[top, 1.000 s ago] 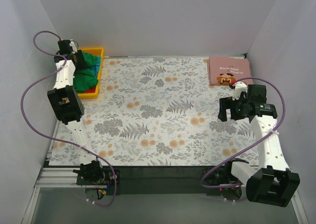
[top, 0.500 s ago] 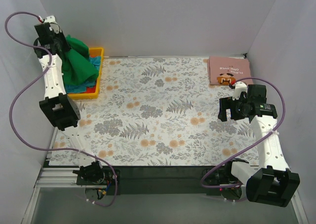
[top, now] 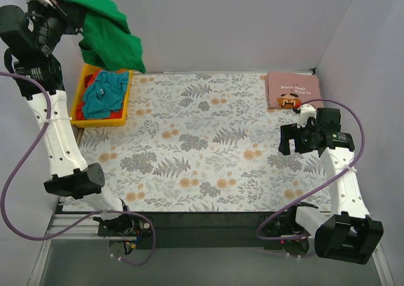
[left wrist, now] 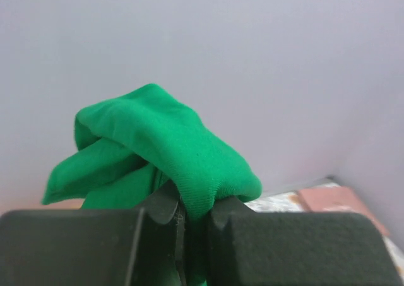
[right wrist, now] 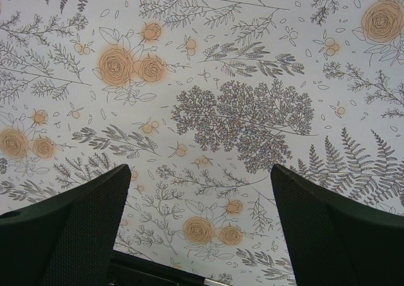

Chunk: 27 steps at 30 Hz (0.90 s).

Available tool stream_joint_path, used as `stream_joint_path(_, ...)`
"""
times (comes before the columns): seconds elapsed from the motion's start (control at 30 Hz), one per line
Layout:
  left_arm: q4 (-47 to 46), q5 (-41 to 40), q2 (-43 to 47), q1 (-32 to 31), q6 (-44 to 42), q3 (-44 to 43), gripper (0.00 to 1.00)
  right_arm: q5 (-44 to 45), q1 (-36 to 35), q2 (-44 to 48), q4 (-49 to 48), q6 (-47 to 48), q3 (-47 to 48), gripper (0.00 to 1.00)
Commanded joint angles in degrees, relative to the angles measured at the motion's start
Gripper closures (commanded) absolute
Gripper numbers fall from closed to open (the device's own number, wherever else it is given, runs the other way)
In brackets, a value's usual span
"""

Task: Fold and stack the t-shirts
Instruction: Move the tshirt to the center of the board

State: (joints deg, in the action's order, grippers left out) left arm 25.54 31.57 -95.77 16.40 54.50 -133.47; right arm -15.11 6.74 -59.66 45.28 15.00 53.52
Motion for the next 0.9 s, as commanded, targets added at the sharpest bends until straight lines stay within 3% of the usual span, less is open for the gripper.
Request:
stream_joint_path(0.0,-4.4,9.9,3.8,-4.1,7.5,6.0,1.0,-0.6,0.2,1.1,0.2,0.2,0.9,0.02)
stream_joint_path(0.2,-4.5,16.0,11.7,-14.6,4.6,24.6,1.0,-1.0,0.2,0.9,0.3,0.2,0.9,0.02)
stream_joint_path(0.37,-3.3,12.6,16.7,-22.5,0.0,40.7,1.0,-1.4,0.2,0.9,0.3,0.6,1.0,0.02)
stream_joint_path(0.47,-3.7,15.0,18.5,-25.6,-5.2,49.7,1.0,-1.8,0.2,0.9,0.4,0.6,1.0,0.02)
stream_joint_path(0.53,-2.4,19.1,19.1,-26.1,-10.5,56.5,0.5,-2.8,0.2,0.7,0.6,1.3,0.9,0.02)
stream_joint_path(0.57,-0.1,18.7,18.7,-26.1,-13.1,57.9,0.33,-3.3,0.2,0.6,0.7,1.5,1.0,0.02)
stream_joint_path(0.6,3.3,17.6,17.9,-26.1,-16.0,58.1,0.23,-3.7,0.2,0.4,0.8,1.9,1.1,0.02)
stream_joint_path(0.67,13.2,14.6,15.9,-25.8,-23.6,57.1,0.18,-4.7,0.2,0.0,1.0,3.3,1.2,0.02)
stream_joint_path(0.77,19.9,17.1,16.9,-23.6,-30.9,60.2,0.09,-7.4,0.2,-1.7,1.0,5.5,2.0,0.02)
stream_joint_path(0.87,19.7,14.2,20.2,-23.7,-32.0,67.1,0.08,-11.9,-0.3,-5.9,0.8,6.3,4.8,0.02)
